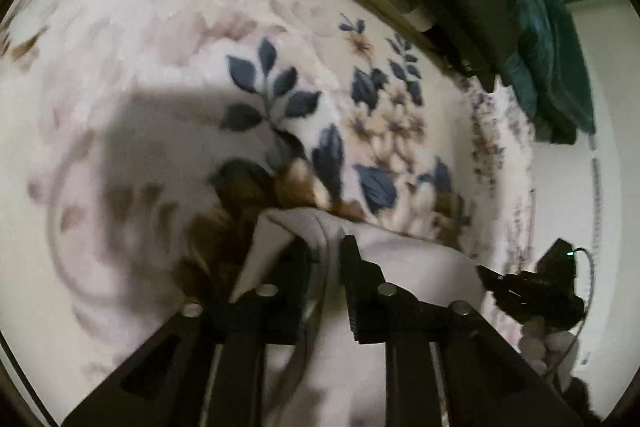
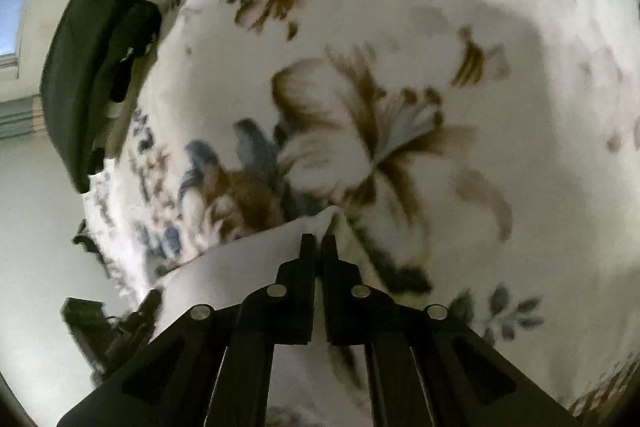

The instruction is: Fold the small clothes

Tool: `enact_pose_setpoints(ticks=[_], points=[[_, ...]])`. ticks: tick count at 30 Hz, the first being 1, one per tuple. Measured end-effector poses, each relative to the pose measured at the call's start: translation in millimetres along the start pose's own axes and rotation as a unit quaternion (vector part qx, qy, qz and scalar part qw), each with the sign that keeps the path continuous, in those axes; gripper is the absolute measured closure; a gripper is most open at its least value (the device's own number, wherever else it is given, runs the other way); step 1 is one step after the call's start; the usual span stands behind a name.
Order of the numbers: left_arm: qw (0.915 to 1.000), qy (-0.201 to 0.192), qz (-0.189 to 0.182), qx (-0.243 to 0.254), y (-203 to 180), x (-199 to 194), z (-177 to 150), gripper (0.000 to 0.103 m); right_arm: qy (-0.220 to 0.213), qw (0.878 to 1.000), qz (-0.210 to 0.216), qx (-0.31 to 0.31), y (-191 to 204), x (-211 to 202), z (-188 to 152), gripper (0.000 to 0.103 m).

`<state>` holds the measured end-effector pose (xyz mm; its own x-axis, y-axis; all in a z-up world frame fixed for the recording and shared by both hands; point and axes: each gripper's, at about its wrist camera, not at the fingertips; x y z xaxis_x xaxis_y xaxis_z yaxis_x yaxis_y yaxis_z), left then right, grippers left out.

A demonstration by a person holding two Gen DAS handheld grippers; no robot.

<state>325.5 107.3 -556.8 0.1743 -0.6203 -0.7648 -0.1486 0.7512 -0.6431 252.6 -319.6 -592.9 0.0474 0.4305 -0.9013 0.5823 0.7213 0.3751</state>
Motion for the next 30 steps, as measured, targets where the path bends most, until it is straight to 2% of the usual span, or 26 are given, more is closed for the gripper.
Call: enact_pose_setpoints(ticks=[1, 2, 3, 4, 7, 9, 10, 11, 12, 17, 20, 21, 22, 23, 24, 25, 26, 30], points=[[1.0, -0.005, -0.006, 0.0, -1.9, -6.6, -4.9, 0.075, 0.009, 1.0, 0.015, 0.004, -2.8, -5.2, -2.9, 0.082], [0.9999, -0.01, -0.009, -0.003, -2.3, -13.6, -11.4, 0.061, 0.013, 1.0, 0.025, 0.004, -6.1, -10.7, -7.7, 0.068], [0.9998, -0.013, -0.009, -0.008, -1.5, -20.9, -20.1, 0.055, 0.015, 0.999, 0.036, 0.004, -10.9, -17.5, -13.6, 0.058], [0.9998, -0.016, -0.007, -0.013, -0.2, -25.9, -27.9, 0.048, 0.019, 0.999, 0.038, 0.002, -14.9, -21.1, -20.6, 0.057], [0.9994, -0.005, -0.01, -0.032, 4.9, -27.0, -49.9, 0.048, 0.057, 0.997, 0.052, -0.004, -22.9, -14.2, -41.4, 0.057], [0.9997, 0.0, -0.004, -0.025, 4.2, -21.7, -60.7, 0.05, 0.074, 0.996, 0.056, -0.007, -24.4, -4.5, -50.8, 0.057], [0.9997, -0.003, 0.001, -0.022, 3.5, -20.4, -64.2, 0.059, 0.084, 0.995, 0.053, -0.009, -25.1, 3.8, -55.5, 0.058], [0.9998, -0.006, 0.007, -0.019, 2.6, -19.9, -67.6, 0.094, 0.082, 0.995, 0.05, -0.008, -24.5, 7.4, -58.0, 0.074], [0.9998, -0.004, 0.012, -0.019, 2.4, -18.4, -67.8, 0.098, 0.071, 0.996, 0.051, -0.002, -25.8, 8.0, -60.7, 0.097], [0.9994, -0.028, 0.008, -0.019, 8.4, -30.5, -67.5, 0.099, 0.01, 0.999, 0.036, -0.008, -21.2, -11.5, -67.7, 0.097], [0.9995, -0.009, -0.014, -0.027, 11.5, -29.4, -69.9, 0.094, 0.022, 0.999, 0.041, -0.016, -21.8, -12.0, -66.5, 0.096], [0.9994, 0.001, -0.016, -0.031, 12.1, -29.9, -72.9, 0.093, 0.032, 0.999, 0.037, -0.019, -21.9, -10.7, -66.6, 0.09], [0.9994, 0.006, -0.011, -0.033, 12.0, -32.4, -78.0, 0.085, 0.042, 0.998, 0.034, -0.022, -22.9, -11.2, -67.5, 0.087], [0.9994, 0.007, -0.009, -0.033, 12.4, -35.7, -83.6, 0.08, 0.049, 0.998, 0.031, -0.026, -24.1, -12.4, -69.3, 0.077], [0.9993, 0.006, -0.014, -0.035, 13.5, -38.5, -90.1, 0.075, 0.056, 0.998, 0.032, -0.027, -26.0, -13.9, -73.1, 0.062], [0.999, 0.006, -0.018, -0.04, 14.5, -38.8, -96.9, 0.067, 0.061, 0.997, 0.034, -0.027, -27.6, -14.4, -76.5, 0.055], [0.9989, 0.007, -0.019, -0.043, 16.1, -38.3, -102.9, 0.064, 0.066, 0.997, 0.033, -0.028, -30.3, -14.3, -81.5, 0.051], [0.9982, 0.018, -0.016, -0.055, 18.0, -26.0, -120.2, 0.066, 0.093, 0.995, 0.024, -0.03, -39.0, 0.2, -97.3, 0.053]])
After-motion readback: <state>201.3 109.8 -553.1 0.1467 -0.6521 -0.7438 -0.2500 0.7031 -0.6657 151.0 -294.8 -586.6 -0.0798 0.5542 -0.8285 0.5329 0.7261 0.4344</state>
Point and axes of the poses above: each gripper's, at about its wrist camera, not at the fingertips, and x roughly the way its jaws point, y to its left, z to its top, and after that the axes turned 6 degrees about -z, right-handed
